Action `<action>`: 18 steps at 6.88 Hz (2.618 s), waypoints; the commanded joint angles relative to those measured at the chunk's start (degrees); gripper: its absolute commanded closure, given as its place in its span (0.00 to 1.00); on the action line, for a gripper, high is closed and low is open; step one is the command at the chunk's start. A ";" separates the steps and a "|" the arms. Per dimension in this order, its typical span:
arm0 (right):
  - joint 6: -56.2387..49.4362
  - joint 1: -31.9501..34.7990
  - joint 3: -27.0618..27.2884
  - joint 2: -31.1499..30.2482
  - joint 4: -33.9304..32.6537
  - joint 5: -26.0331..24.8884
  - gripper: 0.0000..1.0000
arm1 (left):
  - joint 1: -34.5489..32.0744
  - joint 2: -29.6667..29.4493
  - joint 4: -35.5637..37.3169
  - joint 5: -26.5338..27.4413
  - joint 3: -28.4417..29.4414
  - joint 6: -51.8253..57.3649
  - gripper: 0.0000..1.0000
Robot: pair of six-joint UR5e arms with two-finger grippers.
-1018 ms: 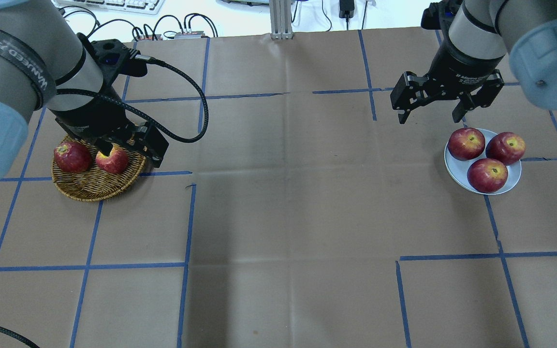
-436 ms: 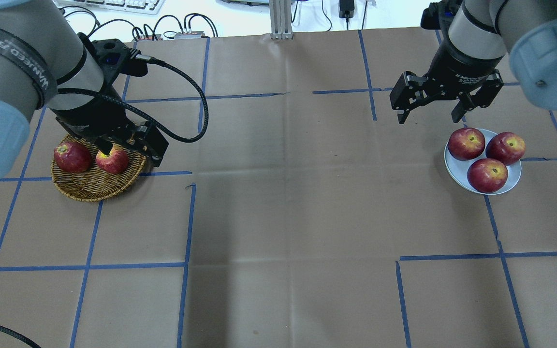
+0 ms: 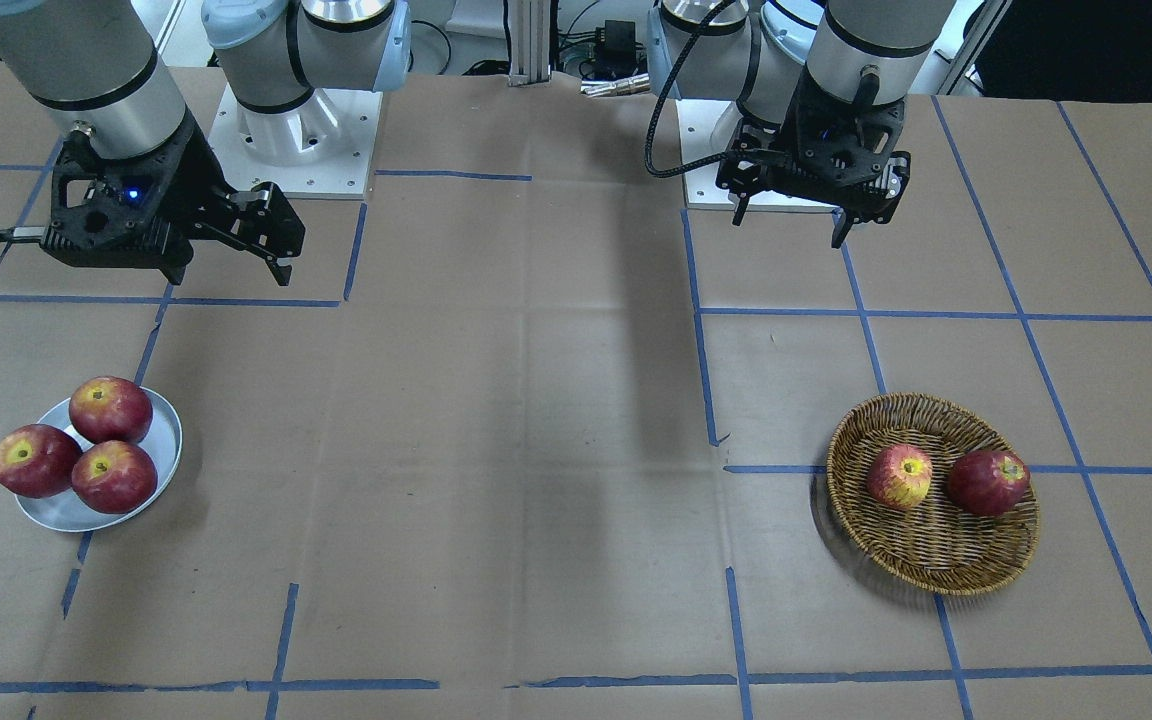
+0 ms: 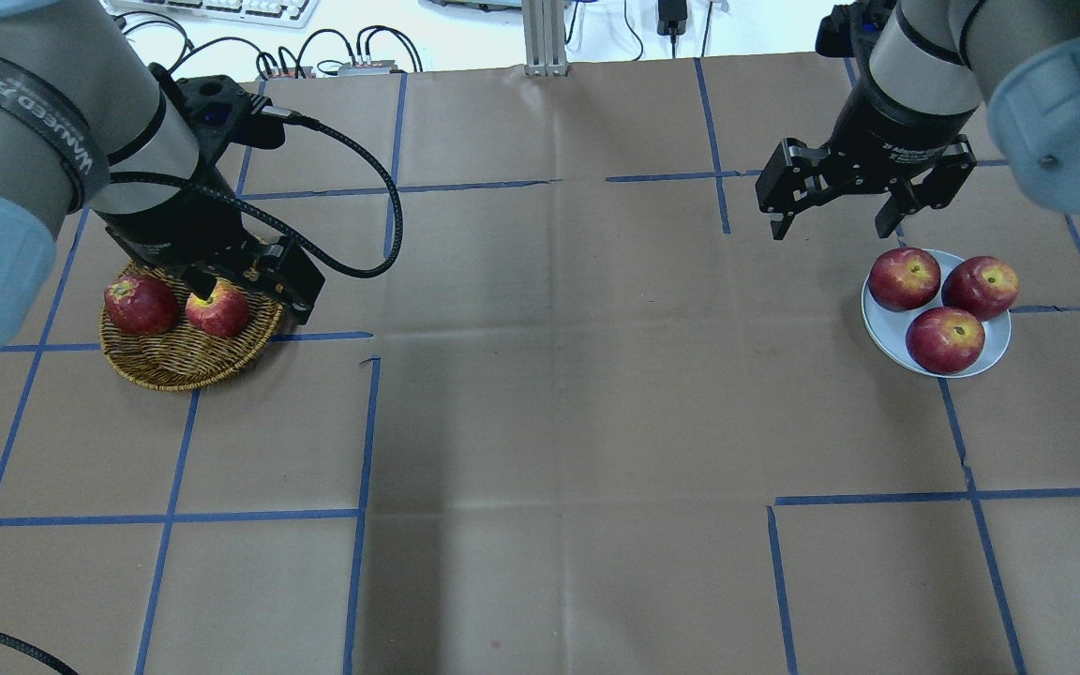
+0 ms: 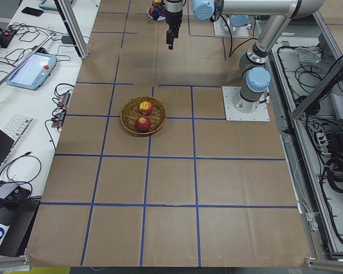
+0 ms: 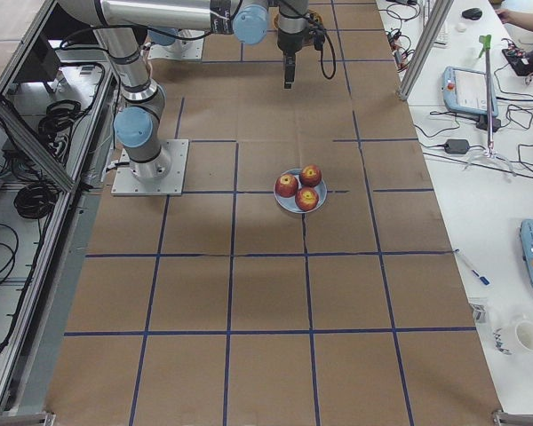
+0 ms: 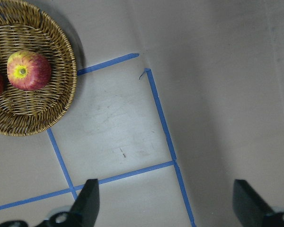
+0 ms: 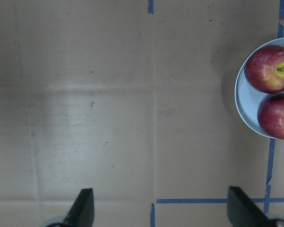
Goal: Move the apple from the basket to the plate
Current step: 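Lower the left gripper into the basket over the yellow-red apple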
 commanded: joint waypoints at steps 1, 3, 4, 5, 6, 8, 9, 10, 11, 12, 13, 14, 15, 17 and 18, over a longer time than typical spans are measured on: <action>0.01 0.00 0.00 0.00 0.00 0.08 0.00 | 0.98 -0.48 0.13 0.13 -0.56 6.80 0.02; 0.01 0.00 0.00 0.00 0.00 0.08 0.00 | 7.71 -0.57 5.90 0.04 -6.07 14.10 0.02; 0.01 0.00 0.00 0.00 0.00 0.08 0.00 | 11.15 -1.79 12.37 0.04 -9.85 17.71 0.02; 0.01 0.00 0.00 0.00 0.00 0.08 0.00 | 13.62 -3.72 18.88 0.30 -12.84 20.36 0.02; 0.01 0.00 0.00 0.00 0.00 -0.01 0.00 | 15.30 -5.65 22.07 1.79 -13.05 22.91 0.02; 0.01 0.00 0.00 0.00 0.00 0.08 0.00 | 17.50 -10.92 25.76 3.21 -12.70 24.60 0.02; 0.01 0.00 0.00 0.00 0.00 -0.01 0.00 | 17.51 -15.03 30.49 3.38 -12.44 24.61 0.02; 0.01 0.00 0.00 0.00 0.00 -0.01 0.00 | 17.60 -18.38 32.63 3.30 -12.09 25.13 0.02; 0.01 0.00 0.00 0.00 0.00 -0.01 0.00 | 17.60 -21.20 35.78 3.21 -11.82 25.31 0.02; 0.01 0.00 0.00 0.00 0.00 -0.09 0.00 | 17.60 -24.19 39.56 3.38 -11.73 25.40 0.02; -0.08 0.00 0.00 0.00 0.00 -0.01 0.00 | 17.60 -25.26 40.47 3.38 -11.29 25.66 0.02; -0.08 0.00 0.00 0.00 0.00 -0.01 0.00 | 17.60 -26.05 40.30 3.56 -9.29 26.01 0.02; -0.08 0.00 0.00 0.00 0.00 -0.01 0.00 | 17.60 -26.67 40.04 3.47 -9.18 26.36 0.02; 0.01 0.00 0.00 0.00 0.00 -0.09 0.00 | 17.60 -29.39 40.39 3.38 -8.83 26.45 0.02; 0.01 0.00 0.00 0.00 0.00 -0.09 0.00 | 17.60 -29.66 40.39 3.73 -8.92 26.45 0.02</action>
